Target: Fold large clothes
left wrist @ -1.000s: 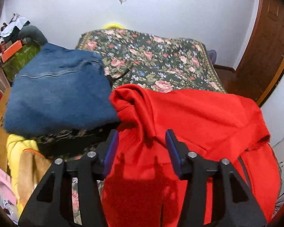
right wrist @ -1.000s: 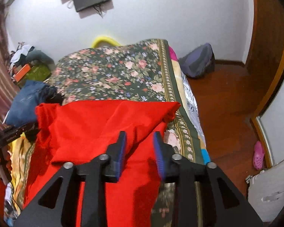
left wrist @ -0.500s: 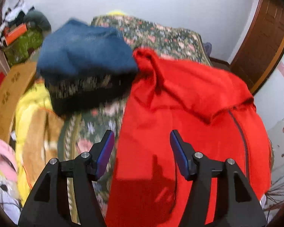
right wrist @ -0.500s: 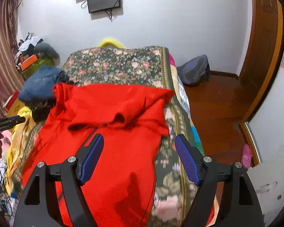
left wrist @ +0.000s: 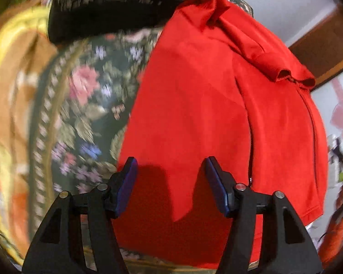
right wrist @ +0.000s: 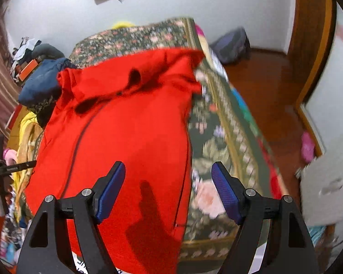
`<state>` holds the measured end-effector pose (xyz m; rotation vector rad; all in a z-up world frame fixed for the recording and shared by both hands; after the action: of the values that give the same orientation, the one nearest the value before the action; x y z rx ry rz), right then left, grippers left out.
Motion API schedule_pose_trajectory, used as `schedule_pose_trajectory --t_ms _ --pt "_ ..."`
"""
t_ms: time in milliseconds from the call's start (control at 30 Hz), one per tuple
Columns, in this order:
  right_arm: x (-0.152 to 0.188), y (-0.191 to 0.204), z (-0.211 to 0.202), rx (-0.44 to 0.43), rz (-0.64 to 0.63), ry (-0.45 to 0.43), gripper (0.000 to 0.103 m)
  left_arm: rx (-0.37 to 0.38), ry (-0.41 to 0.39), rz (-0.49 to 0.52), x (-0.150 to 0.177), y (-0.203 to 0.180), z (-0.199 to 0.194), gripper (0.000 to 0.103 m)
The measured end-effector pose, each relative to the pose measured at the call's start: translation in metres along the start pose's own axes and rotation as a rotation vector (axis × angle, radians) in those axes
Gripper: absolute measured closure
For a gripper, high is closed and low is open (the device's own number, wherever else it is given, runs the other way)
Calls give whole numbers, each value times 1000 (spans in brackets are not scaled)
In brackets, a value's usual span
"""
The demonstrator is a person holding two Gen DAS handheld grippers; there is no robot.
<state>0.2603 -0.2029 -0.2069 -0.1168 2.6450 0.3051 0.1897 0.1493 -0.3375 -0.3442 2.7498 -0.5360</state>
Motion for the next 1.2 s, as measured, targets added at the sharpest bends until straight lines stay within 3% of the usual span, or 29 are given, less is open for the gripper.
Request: schedule_pose_trajectory --t_ms 133,200,333,367,400,433,467,500,533,567,833,1067,1200 --pt "21 0 15 -89 81 57 29 45 -16 -93 3 16 11 12" --pt "30 4 22 -138 112 83 28 86 -26 -140 6 19 16 11" --pt "33 17 23 -125 91 39 27 100 -25 -140 9 12 14 11" --pt "33 20 22 -132 95 29 28 102 -23 -133 11 9 13 13" --pt "32 22 21 -147 102 23 35 103 -25 -120 11 5 10 22" --pt "31 27 20 -186 116 19 53 105 -28 -105 11 1 7 34" --pt "31 29 21 -215 133 28 65 106 -34 -89 11 -3 2 43" --pt "31 28 21 -229 153 34 85 107 -37 -79 8 -8 0 63" --pt "28 30 19 -261 177 34 92 115 -43 -57 8 -17 -7 85" --pt "24 32 18 -277 182 25 92 131 -44 -41 5 -25 -11 97" --pt "-29 59 -22 -303 82 -97 94 238 -184 112 -36 -103 -76 99" --pt "-106 57 -29 -316 73 -174 94 279 -362 70 -133 -133 -124 99" --pt "-158 33 -14 -294 126 -201 94 225 -432 54 -192 -135 -125 99"
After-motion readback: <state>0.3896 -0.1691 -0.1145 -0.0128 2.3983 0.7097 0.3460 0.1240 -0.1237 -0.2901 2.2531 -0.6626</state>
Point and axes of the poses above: each gripper's, at about its wrist camera, not at the fingertips, and z roughly the way its jaws point, y to its left, x to its underside, the point moved 8 cm from there along z, roughly the way its jaws point, and after that the axes turned 2 degrees about y, right-handed, at the moved point
